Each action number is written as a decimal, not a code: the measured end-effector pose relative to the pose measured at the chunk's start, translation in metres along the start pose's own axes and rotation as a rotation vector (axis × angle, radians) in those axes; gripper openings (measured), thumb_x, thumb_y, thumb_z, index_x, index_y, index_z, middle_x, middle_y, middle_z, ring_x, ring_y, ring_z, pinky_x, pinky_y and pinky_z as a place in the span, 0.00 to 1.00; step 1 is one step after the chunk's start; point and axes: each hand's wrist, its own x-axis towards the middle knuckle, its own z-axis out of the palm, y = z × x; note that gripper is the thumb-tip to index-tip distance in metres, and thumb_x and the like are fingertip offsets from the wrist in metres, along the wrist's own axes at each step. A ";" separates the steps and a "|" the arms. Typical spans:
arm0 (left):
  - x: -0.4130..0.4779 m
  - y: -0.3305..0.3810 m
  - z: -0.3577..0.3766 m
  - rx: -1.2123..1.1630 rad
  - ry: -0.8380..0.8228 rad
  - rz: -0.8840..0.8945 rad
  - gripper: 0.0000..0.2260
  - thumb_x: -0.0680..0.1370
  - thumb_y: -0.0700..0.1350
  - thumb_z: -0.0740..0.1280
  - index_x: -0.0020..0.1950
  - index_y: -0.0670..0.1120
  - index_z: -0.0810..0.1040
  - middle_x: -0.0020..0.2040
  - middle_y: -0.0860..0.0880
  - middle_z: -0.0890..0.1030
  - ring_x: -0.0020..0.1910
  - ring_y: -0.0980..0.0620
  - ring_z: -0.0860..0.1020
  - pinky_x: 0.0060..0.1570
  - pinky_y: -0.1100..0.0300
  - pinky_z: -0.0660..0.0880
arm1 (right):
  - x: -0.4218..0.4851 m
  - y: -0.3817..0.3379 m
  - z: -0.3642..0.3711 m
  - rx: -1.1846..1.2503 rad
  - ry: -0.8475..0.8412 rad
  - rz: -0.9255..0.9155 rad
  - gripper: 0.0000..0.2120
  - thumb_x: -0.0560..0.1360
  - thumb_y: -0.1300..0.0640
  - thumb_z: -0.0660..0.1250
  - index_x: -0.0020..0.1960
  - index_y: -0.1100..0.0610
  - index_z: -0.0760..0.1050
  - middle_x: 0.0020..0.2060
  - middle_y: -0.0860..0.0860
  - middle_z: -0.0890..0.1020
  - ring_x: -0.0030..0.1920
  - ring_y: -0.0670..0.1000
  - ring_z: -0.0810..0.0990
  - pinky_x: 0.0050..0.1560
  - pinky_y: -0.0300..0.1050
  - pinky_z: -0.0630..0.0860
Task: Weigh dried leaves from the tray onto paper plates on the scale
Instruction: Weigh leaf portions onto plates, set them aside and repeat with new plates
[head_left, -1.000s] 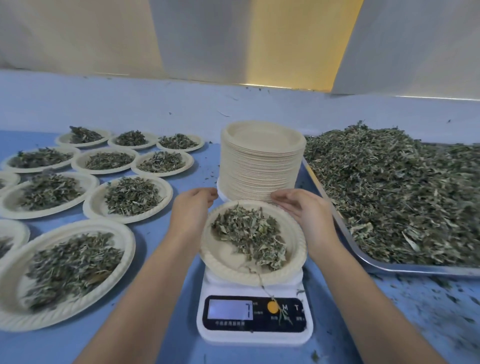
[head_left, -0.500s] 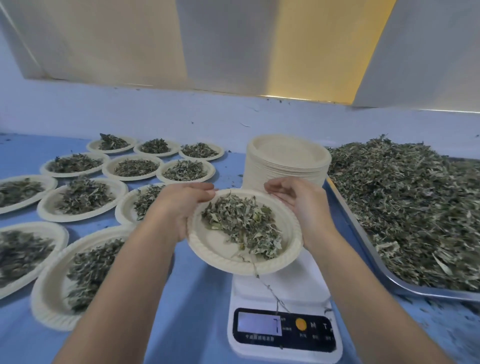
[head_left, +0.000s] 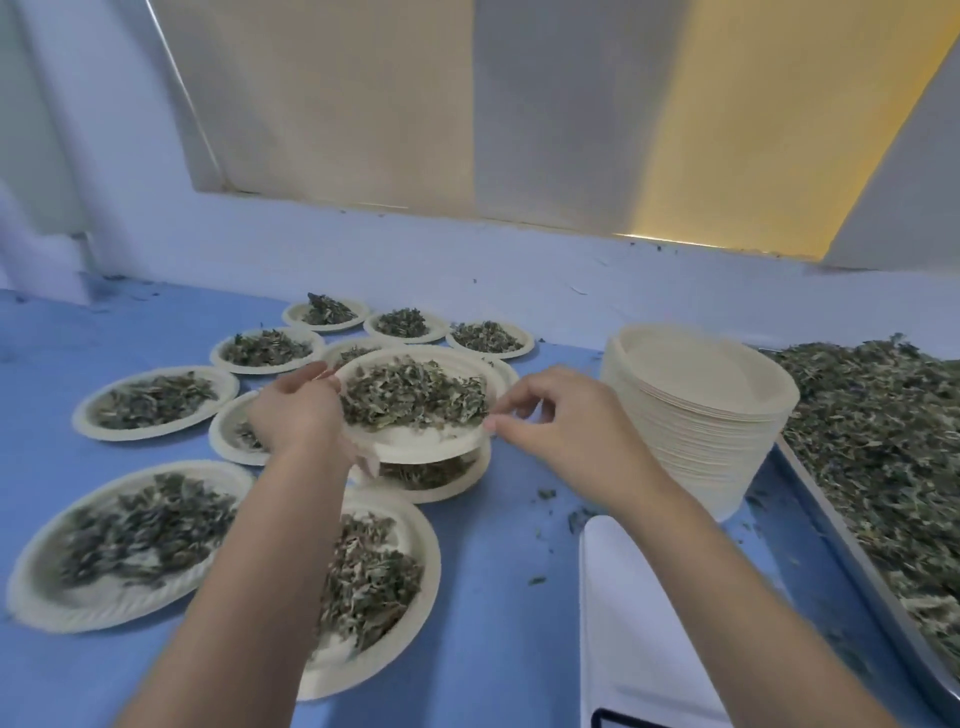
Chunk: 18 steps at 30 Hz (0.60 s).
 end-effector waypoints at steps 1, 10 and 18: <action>0.002 -0.001 0.000 -0.033 0.033 0.009 0.09 0.76 0.33 0.65 0.49 0.45 0.79 0.41 0.51 0.78 0.40 0.55 0.76 0.42 0.64 0.73 | 0.003 -0.003 0.003 -0.079 -0.036 -0.013 0.03 0.70 0.49 0.73 0.40 0.48 0.81 0.38 0.45 0.75 0.38 0.37 0.72 0.38 0.30 0.66; 0.011 -0.004 0.009 -0.145 0.095 0.055 0.10 0.76 0.33 0.65 0.41 0.48 0.76 0.47 0.49 0.79 0.35 0.61 0.75 0.30 0.73 0.69 | 0.040 -0.016 0.033 -0.327 -0.163 0.099 0.07 0.74 0.60 0.67 0.41 0.61 0.82 0.40 0.56 0.84 0.37 0.52 0.78 0.36 0.43 0.72; 0.017 -0.005 0.015 -0.175 0.013 0.020 0.12 0.76 0.33 0.65 0.40 0.49 0.74 0.50 0.47 0.79 0.48 0.53 0.78 0.42 0.67 0.70 | 0.069 -0.020 0.049 -0.497 -0.336 -0.211 0.06 0.76 0.62 0.63 0.46 0.60 0.80 0.43 0.54 0.81 0.44 0.53 0.78 0.45 0.49 0.76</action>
